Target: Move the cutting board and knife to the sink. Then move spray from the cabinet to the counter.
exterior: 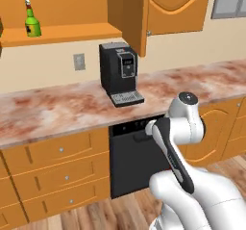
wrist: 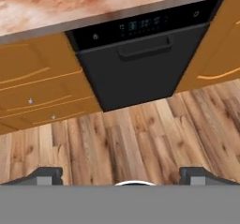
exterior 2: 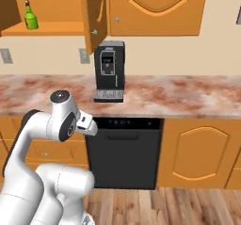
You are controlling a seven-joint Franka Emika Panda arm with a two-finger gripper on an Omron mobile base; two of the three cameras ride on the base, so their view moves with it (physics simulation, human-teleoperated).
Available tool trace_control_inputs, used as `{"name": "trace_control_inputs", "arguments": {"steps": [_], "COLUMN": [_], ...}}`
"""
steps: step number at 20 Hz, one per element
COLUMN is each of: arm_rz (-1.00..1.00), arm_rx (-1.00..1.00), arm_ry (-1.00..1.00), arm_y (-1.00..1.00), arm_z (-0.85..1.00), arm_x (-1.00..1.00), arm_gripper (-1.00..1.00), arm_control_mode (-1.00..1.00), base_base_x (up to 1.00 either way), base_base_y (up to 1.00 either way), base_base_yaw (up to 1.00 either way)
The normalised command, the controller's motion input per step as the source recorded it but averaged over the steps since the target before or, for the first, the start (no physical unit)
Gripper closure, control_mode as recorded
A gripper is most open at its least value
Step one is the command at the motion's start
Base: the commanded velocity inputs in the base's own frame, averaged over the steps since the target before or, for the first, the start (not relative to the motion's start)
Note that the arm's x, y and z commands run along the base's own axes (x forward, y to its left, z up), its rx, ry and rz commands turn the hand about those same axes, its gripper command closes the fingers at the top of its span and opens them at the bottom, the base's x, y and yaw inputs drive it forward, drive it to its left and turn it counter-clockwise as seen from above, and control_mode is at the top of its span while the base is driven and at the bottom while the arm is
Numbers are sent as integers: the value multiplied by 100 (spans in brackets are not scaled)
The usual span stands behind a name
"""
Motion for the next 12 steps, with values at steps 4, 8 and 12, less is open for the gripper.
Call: {"name": "trace_control_inputs", "arguments": {"steps": [4, 8, 12], "arm_rz": [0, 0, 0], "arm_rx": [0, 0, 0], "arm_ry": [0, 0, 0], "arm_y": [0, 0, 0], "arm_z": [0, 0, 0], "arm_x": [0, 0, 0], "arm_gripper": [-100, -100, -100], "arm_control_mode": [100, 100, 100], "base_base_x": [-5, 11, 48], "base_base_y": [100, 77, 20], "base_base_yaw": [-5, -2, 17]}}
